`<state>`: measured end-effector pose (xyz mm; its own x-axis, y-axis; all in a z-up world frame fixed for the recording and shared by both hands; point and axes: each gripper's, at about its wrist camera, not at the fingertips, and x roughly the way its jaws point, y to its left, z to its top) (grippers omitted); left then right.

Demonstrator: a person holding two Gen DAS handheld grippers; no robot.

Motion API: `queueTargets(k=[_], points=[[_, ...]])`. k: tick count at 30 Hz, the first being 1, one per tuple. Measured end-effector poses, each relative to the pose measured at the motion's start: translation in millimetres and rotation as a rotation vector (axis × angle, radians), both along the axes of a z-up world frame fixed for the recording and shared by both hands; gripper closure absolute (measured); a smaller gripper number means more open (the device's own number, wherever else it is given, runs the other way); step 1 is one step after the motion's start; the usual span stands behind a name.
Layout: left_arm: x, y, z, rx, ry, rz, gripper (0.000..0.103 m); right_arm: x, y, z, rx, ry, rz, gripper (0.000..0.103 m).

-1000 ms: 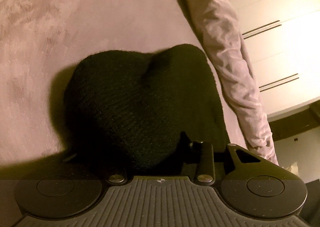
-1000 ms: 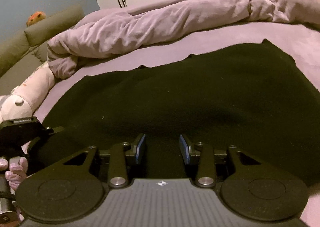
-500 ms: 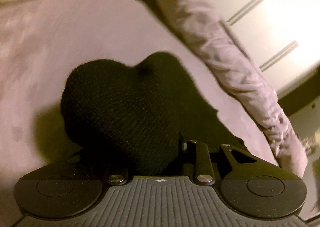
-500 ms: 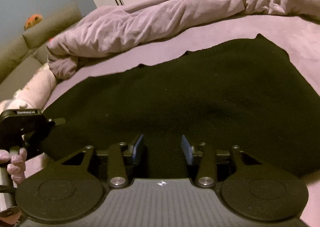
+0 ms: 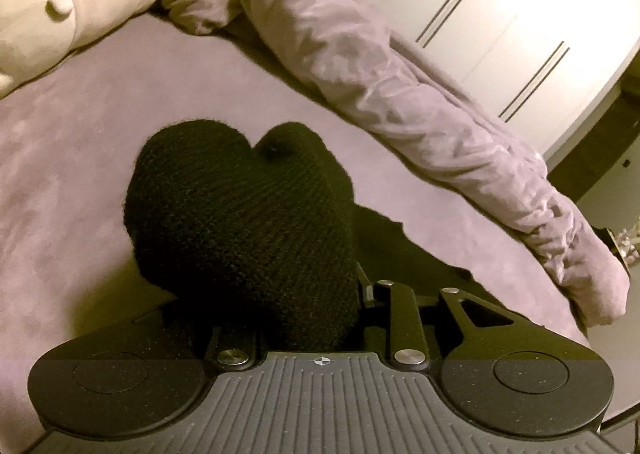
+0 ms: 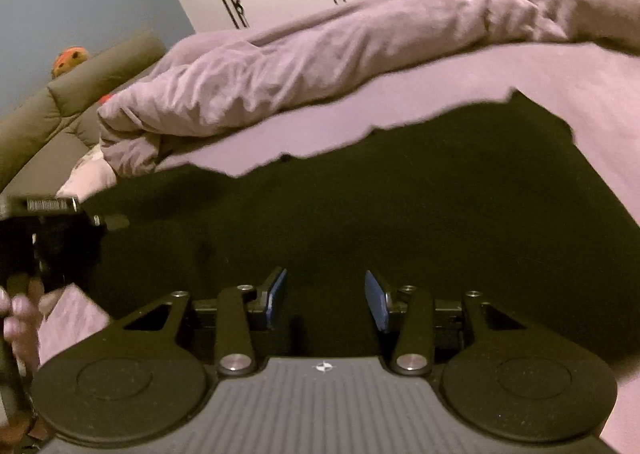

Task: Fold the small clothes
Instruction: 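Lift the held sweater end with the left gripper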

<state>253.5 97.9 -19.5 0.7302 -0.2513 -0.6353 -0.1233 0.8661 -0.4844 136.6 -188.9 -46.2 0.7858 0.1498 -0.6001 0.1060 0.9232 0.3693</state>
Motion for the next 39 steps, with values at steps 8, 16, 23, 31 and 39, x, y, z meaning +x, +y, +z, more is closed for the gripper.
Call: queueTargets(k=[8, 16, 23, 31, 39], points=[[5, 5, -4, -0.006, 0.011, -0.019, 0.074, 70, 36, -25, -0.114, 0.062, -0.010, 0.067], [6, 2, 0, -0.016, 0.000, -0.021, 0.074, 78, 42, -36, -0.202, 0.061, 0.055, 0.067], [5, -17, 15, 0.034, -0.043, -0.076, 0.074, 18, 41, -36, -0.165, 0.031, 0.025, 0.066], [-14, -90, 56, 0.226, -0.205, -0.251, 0.075, 0, -5, -21, 0.042, 0.004, -0.035, 0.066], [-74, -213, 52, 0.383, -0.396, -0.586, 0.075, -58, -95, -11, 0.056, -0.055, -0.227, 0.055]])
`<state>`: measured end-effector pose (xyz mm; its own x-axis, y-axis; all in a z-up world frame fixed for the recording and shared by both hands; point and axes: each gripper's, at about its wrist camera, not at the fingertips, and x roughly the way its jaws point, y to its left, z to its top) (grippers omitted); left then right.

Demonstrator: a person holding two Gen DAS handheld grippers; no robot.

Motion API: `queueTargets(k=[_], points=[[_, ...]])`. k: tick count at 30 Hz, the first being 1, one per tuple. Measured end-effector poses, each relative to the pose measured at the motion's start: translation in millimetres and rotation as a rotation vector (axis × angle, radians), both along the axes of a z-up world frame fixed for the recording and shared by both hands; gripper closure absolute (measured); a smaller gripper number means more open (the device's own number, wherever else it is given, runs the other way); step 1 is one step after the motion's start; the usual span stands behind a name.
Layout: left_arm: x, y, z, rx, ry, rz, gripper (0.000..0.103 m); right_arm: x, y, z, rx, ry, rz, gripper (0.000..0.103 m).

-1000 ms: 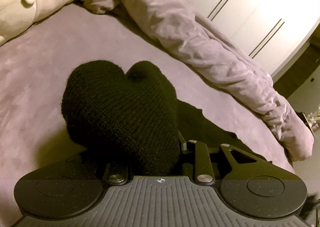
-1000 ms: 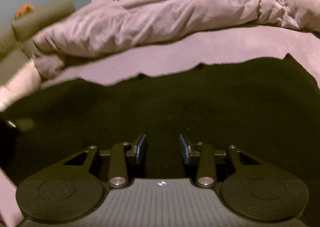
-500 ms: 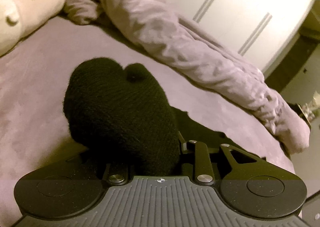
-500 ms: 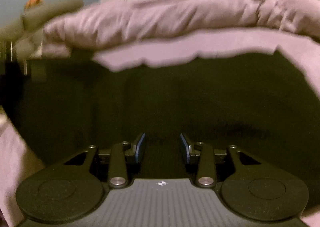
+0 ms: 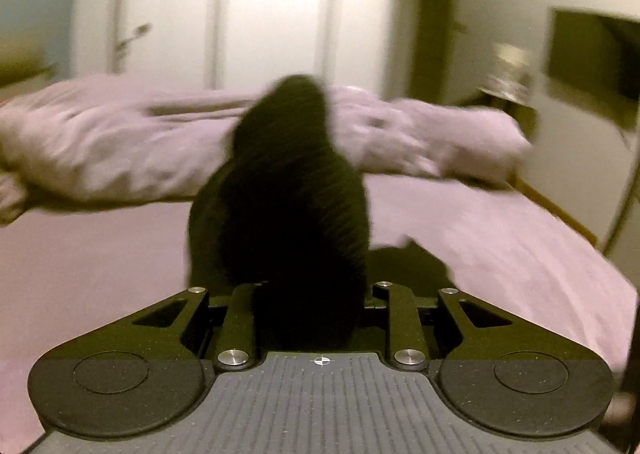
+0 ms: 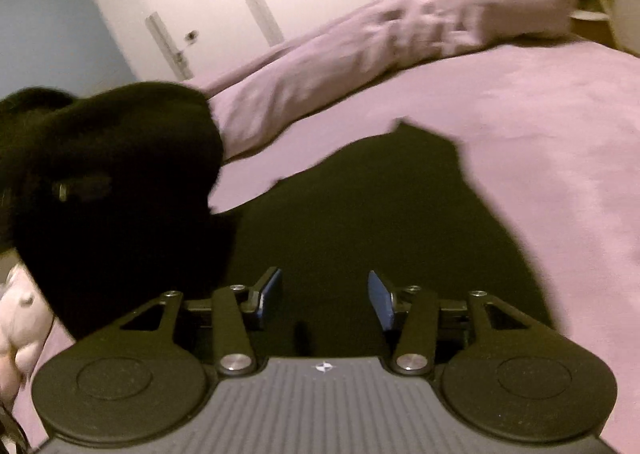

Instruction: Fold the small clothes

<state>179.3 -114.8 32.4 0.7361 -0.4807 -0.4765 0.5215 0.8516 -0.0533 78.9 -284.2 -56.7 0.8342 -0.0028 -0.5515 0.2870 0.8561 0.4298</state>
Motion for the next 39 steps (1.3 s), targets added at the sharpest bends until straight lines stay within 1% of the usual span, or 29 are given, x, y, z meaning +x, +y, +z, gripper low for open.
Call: queueTargets(k=[1, 3, 4, 6, 7, 8, 9, 10, 11, 12, 13, 14, 15, 17, 19, 20, 22, 24, 25, 27, 28, 29, 30, 32, 34, 36, 39], points=[[-10, -16, -10, 0.020, -0.007, -0.041, 0.074, -5, -11, 0, 0.008, -0.001, -0.017, 0.055], [-25, -38, -31, 0.047, 0.001, -0.089, 0.073, -13, -30, -1, 0.014, -0.002, -0.046, 0.055], [-33, -49, -45, 0.081, 0.002, -0.108, 0.070, -16, -37, -2, 0.012, 0.003, -0.056, 0.054], [-46, -65, -72, 0.150, 0.003, -0.125, 0.059, -22, -52, -1, 0.037, 0.007, -0.070, 0.054], [-51, -68, -79, 0.165, -0.001, -0.131, 0.045, -24, -58, -2, 0.052, 0.013, -0.066, 0.054], [-55, -68, -84, 0.165, 0.004, -0.134, 0.034, -27, -62, -1, 0.063, 0.013, -0.064, 0.054], [-60, -65, -83, 0.154, 0.008, -0.132, 0.029, -27, -65, 0, 0.072, 0.014, -0.053, 0.054], [-64, -60, -80, 0.121, 0.019, -0.135, 0.015, -27, -67, 1, 0.076, 0.015, -0.041, 0.054], [-69, -54, -76, 0.076, 0.045, -0.139, 0.007, -28, -66, 2, 0.076, 0.014, -0.035, 0.052], [-72, -45, -72, 0.024, 0.076, -0.134, 0.007, -27, -67, 3, 0.085, 0.011, -0.024, 0.050], [-74, -38, -70, -0.011, 0.100, -0.127, 0.007, -25, -67, 4, 0.103, 0.008, -0.014, 0.046], [-77, -27, -67, -0.034, 0.126, -0.112, 0.007, -21, -71, 4, 0.122, 0.003, -0.006, 0.045], [-78, -13, -66, -0.046, 0.141, -0.085, 0.008, -19, -71, 6, 0.130, 0.001, -0.006, 0.044], [-79, 13, -61, -0.058, 0.170, -0.013, 0.008, -20, -72, 9, 0.130, 0.006, -0.019, 0.039], [-77, 45, -60, -0.077, 0.218, 0.066, 0.009, -26, -74, 13, 0.101, 0.018, -0.058, 0.035], [-77, 59, -60, -0.091, 0.233, 0.106, 0.009, -28, -77, 14, 0.092, 0.020, -0.077, 0.035], [-70, 85, -64, -0.100, 0.285, 0.202, 0.009, -34, -83, 18, 0.138, -0.008, -0.098, 0.034], [-56, 99, -65, -0.113, 0.322, 0.262, 0.009, -35, -86, 22, 0.181, -0.041, -0.108, 0.032], [-51, 105, -67, -0.123, 0.334, 0.290, 0.009, -30, -85, 23, 0.203, -0.052, -0.093, 0.029], [-50, 108, -68, -0.117, 0.346, 0.329, 0.009, -14, -77, 21, 0.225, -0.023, -0.027, 0.023], [-47, 108, -68, -0.107, 0.350, 0.341, 0.009, -2, -72, 17, 0.233, 0.005, 0.024, 0.018], [-43, 108, -67, -0.096, 0.353, 0.349, 0.009, 8, -68, 13, 0.240, 0.037, 0.066, 0.016], [-41, 107, -68, -0.088, 0.356, 0.354, 0.009, 20, -65, 5, 0.266, 0.069, 0.104, 0.016], [-37, 104, -70, -0.069, 0.361, 0.368, 0.009, 37, -65, -5, 0.338, 0.095, 0.128, 0.015], [-34, 103, -72, -0.057, 0.370, 0.372, 0.009, 46, -66, -6, 0.381, 0.084, 0.124, 0.014], [-33, 103, -73, -0.046, 0.377, 0.378, 0.009, 55, -66, -5, 0.384, 0.081, 0.123, 0.010], [-32, 103, -75, -0.023, 0.386, 0.388, 0.009, 72, -65, -14, 0.383, 0.122, 0.138, 0.010]])
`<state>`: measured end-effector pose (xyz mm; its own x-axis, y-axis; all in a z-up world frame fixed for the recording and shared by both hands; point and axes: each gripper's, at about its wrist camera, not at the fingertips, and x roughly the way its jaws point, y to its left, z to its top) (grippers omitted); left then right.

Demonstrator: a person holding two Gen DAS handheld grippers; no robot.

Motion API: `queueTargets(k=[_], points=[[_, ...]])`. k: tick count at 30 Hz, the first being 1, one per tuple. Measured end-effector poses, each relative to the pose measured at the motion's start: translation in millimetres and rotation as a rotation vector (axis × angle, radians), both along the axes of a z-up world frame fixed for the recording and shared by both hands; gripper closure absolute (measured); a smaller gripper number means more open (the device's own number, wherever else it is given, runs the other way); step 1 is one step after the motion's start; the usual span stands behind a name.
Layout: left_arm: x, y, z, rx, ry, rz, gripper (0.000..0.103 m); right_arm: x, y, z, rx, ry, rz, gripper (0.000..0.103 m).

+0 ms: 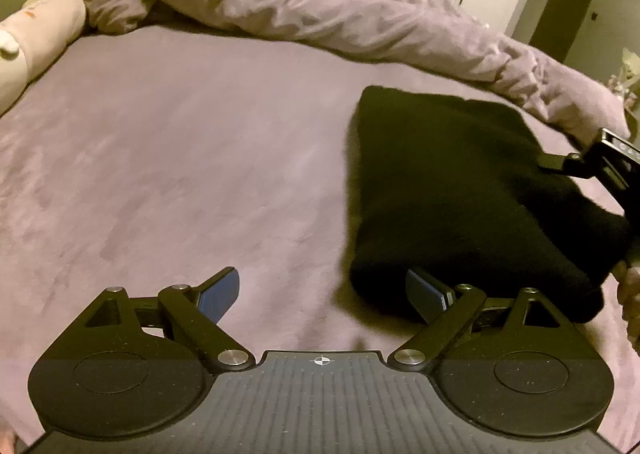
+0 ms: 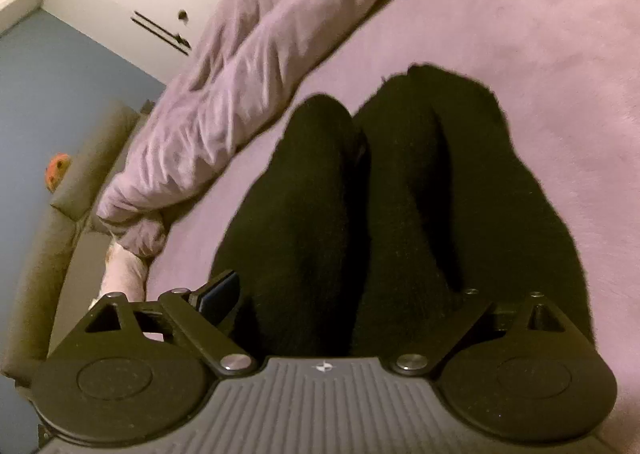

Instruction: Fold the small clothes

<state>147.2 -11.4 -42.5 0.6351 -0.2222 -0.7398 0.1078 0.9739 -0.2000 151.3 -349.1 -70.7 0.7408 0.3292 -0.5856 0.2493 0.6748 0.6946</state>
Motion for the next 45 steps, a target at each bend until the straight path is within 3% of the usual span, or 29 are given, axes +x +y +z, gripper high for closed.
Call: queueTargets(k=[1, 3, 4, 5, 9, 11, 13, 15, 16, 17, 20, 25, 28, 30, 32, 34, 36, 37, 38, 42, 45], points=[[0, 0, -1, 0.001, 0.004, 0.001, 0.009, 3, 2, -3, -0.009, 0.011, 0.004, 0.011], [0, 0, -3, 0.005, 0.015, 0.003, 0.009, 8, 10, -6, -0.054, 0.026, 0.018, 0.024], [0, 0, -4, 0.011, 0.020, 0.003, 0.009, 9, 13, -4, -0.093, 0.028, 0.023, 0.050], [1, 0, -5, 0.019, 0.027, 0.004, 0.009, 10, 16, -3, -0.114, 0.022, 0.044, 0.067], [0, 0, -8, 0.028, 0.045, 0.010, 0.009, 9, 29, 6, -0.196, -0.012, 0.071, 0.065], [-2, -1, -8, 0.031, 0.052, 0.004, 0.009, 14, 31, 5, -0.191, 0.014, 0.063, 0.043], [-5, -3, -8, 0.038, 0.051, -0.004, 0.009, 20, 31, 4, -0.168, 0.031, 0.063, 0.037], [-7, -4, -8, 0.046, 0.050, -0.011, 0.009, 25, 36, 9, -0.202, 0.040, 0.062, 0.048], [-8, -5, -7, 0.050, 0.048, -0.011, 0.009, 25, 40, 13, -0.248, 0.039, 0.065, 0.069], [-8, -5, -7, 0.053, 0.046, -0.012, 0.009, 23, 45, 20, -0.285, 0.022, 0.075, 0.073], [-6, -8, -7, 0.062, 0.044, -0.008, 0.009, 13, 65, 54, -0.437, -0.067, 0.078, 0.076], [-1, -13, -5, 0.067, 0.031, 0.007, 0.009, -19, 63, 103, -0.529, -0.246, 0.006, 0.080], [0, -15, -6, 0.075, 0.036, 0.006, 0.009, -26, 47, 91, -0.606, -0.211, -0.031, 0.083], [-1, -15, -8, 0.078, 0.033, 0.006, 0.009, -23, 35, 64, -0.705, -0.118, -0.059, 0.084], [3, -16, -9, 0.085, 0.041, -0.001, 0.009, -18, 15, 31, -0.701, 0.004, -0.082, 0.084], [7, -17, -10, 0.087, 0.043, 0.006, 0.009, -18, 2, 7, -0.620, 0.095, -0.080, 0.082], [9, -17, -9, 0.089, 0.036, 0.008, 0.009, -35, 0, 14, -0.580, 0.028, -0.121, 0.068], [10, -17, -8, 0.094, 0.033, 0.010, 0.009, -43, 0, 21, -0.572, 0.005, -0.144, 0.048], [11, -17, -8, 0.097, 0.030, 0.015, 0.008, -53, 0, 27, -0.562, -0.030, -0.175, 0.041], [13, -19, -11, 0.100, 0.050, 0.024, 0.008, -78, 5, 52, -0.518, -0.158, -0.190, 0.037], [12, -21, -10, 0.114, 0.063, 0.028, 0.008, -65, 4, 55, -0.414, -0.175, -0.101, 0.037]])
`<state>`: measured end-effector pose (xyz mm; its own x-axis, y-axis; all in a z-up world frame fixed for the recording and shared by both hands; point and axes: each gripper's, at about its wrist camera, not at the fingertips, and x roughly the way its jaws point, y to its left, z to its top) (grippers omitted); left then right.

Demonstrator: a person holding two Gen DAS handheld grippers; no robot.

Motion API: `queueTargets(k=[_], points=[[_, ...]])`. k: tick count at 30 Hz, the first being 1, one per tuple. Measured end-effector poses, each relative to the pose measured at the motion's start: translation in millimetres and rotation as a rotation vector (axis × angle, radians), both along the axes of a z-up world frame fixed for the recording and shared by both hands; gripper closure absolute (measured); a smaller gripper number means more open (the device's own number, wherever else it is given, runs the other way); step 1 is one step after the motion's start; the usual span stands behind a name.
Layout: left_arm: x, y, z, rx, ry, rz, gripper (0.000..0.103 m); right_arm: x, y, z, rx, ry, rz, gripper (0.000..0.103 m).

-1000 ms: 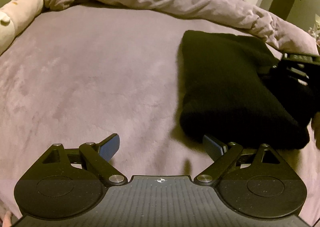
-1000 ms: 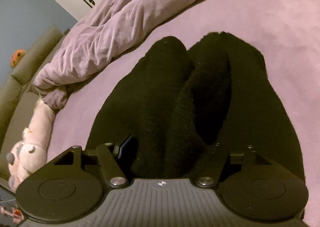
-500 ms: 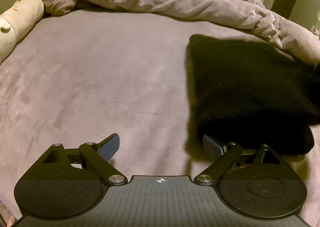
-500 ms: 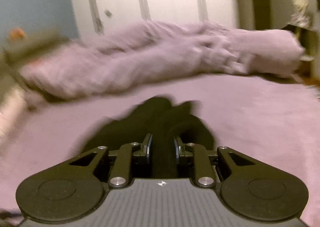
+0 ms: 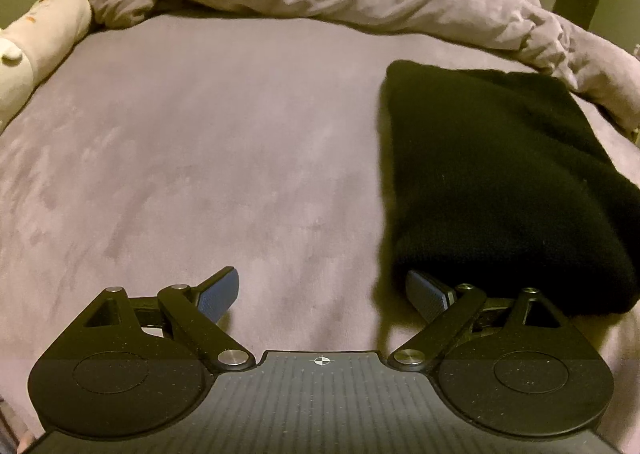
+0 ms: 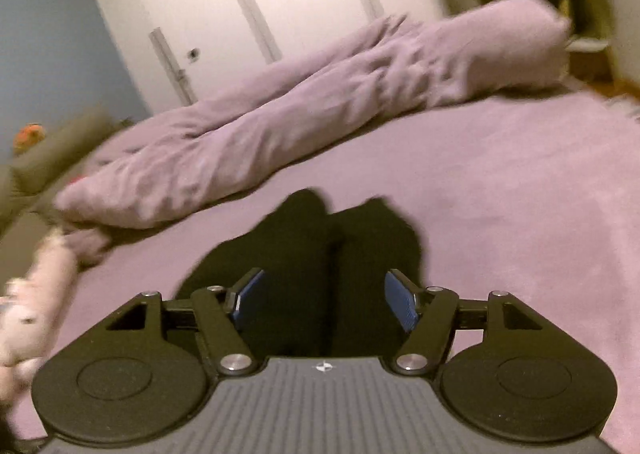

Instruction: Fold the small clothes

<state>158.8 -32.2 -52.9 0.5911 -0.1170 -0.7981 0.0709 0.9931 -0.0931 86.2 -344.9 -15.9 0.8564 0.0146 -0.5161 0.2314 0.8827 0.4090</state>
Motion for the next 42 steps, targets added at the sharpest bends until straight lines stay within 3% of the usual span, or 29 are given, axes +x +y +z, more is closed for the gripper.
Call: queueTargets(k=[3, 6, 8, 10, 13, 15, 18, 21, 24, 27, 30, 33, 36, 39, 40, 42], points=[[-3, 1, 3, -0.007, 0.013, 0.000, 0.008, 38, 0, -18, 0.043, 0.108, 0.054, 0.037], [-5, 6, 9, 0.007, -0.002, -0.003, 0.008, 71, -5, -40, 0.150, 0.215, 0.103, 0.040], [-5, 8, 13, 0.021, -0.014, -0.003, 0.008, 77, -2, -44, 0.152, 0.219, 0.111, 0.077], [-2, 11, 19, 0.032, -0.025, 0.009, 0.008, 74, 10, -34, 0.075, 0.192, 0.127, 0.085], [4, 13, 28, 0.026, -0.051, 0.022, 0.008, 59, 39, -9, -0.195, 0.116, 0.133, 0.088], [9, 9, 36, 0.016, -0.077, 0.017, 0.008, 44, 52, 9, -0.321, 0.055, 0.105, 0.088], [17, -5, 44, 0.009, -0.111, -0.017, 0.008, 34, 50, 0, -0.419, 0.076, 0.047, 0.088], [25, -27, 42, 0.002, -0.145, -0.069, 0.007, 43, 22, -47, -0.307, 0.204, -0.003, 0.088], [41, -49, 25, -0.014, -0.102, -0.108, 0.007, 42, 20, -72, -0.348, 0.155, -0.008, 0.085], [54, -57, 13, 0.008, -0.053, -0.140, 0.007, 40, 11, -61, -0.275, 0.158, 0.007, 0.081], [63, -42, 16, -0.045, -0.044, -0.143, 0.007, 31, 4, -46, -0.236, 0.158, 0.044, 0.073], [76, -22, 19, -0.161, 0.012, -0.072, 0.007, 31, 9, -43, -0.283, 0.189, 0.031, 0.053], [85, -24, 20, -0.225, 0.041, -0.120, 0.007, 35, 13, -39, -0.299, 0.183, 0.031, 0.040], [95, -37, 15, -0.200, 0.012, -0.167, 0.003, 48, 1, -43, -0.242, 0.211, 0.030, 0.025], [101, -39, 11, -0.208, 0.012, -0.186, 0.001, 54, -7, -45, -0.224, 0.219, 0.035, 0.016], [119, -37, 2, -0.289, 0.055, -0.226, 0.001, 63, -26, -54, -0.142, 0.230, 0.056, 0.008]])
